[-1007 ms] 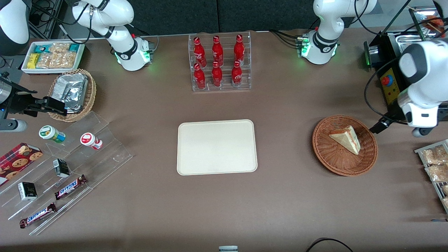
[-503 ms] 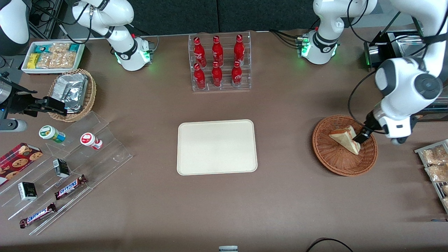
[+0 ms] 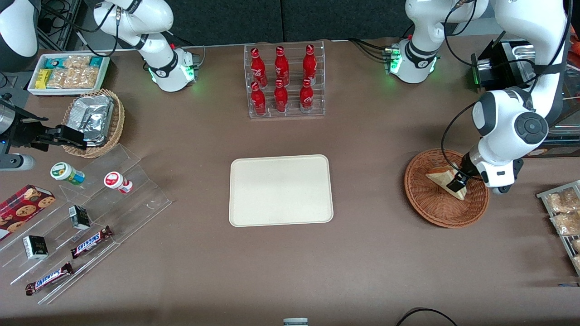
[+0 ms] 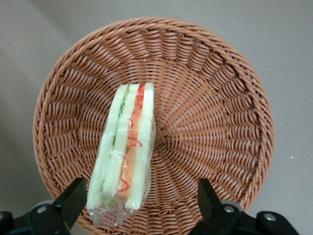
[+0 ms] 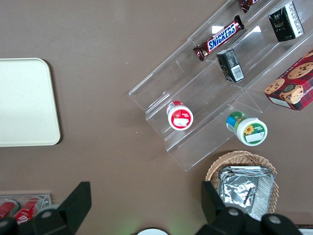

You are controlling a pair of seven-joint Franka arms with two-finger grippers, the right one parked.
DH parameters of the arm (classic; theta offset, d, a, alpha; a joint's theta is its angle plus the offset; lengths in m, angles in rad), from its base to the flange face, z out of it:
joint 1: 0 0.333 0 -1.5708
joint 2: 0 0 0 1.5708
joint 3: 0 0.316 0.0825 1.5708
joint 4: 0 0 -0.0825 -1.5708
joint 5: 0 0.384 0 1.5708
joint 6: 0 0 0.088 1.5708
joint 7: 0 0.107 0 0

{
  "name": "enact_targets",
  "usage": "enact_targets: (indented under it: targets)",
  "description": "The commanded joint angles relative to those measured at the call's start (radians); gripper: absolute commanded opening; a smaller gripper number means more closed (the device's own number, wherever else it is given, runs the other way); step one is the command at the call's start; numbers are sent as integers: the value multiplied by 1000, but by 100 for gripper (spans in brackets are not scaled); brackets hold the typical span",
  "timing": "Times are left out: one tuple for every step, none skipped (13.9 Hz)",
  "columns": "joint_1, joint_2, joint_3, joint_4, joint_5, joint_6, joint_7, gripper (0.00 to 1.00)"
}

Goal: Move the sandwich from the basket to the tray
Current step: 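Close the left gripper on the wrapped sandwich and lift it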

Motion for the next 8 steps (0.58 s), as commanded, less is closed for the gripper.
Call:
enact_targets:
  targets:
    - [-5, -12, 7, -36, 13, 27, -27, 100]
    - [-5, -10, 7, -39, 15, 27, -25, 100]
    - [-5, -12, 9, -48, 15, 28, -27, 100]
    - [-5, -13, 9, -55, 15, 30, -25, 100]
    - [-5, -13, 9, -59, 15, 34, -25, 100]
    - [-4, -13, 9, -70, 15, 47, -25, 100]
    - [-4, -12, 9, -82, 16, 69, -25, 100]
    - [1, -12, 9, -103, 16, 94, -25, 100]
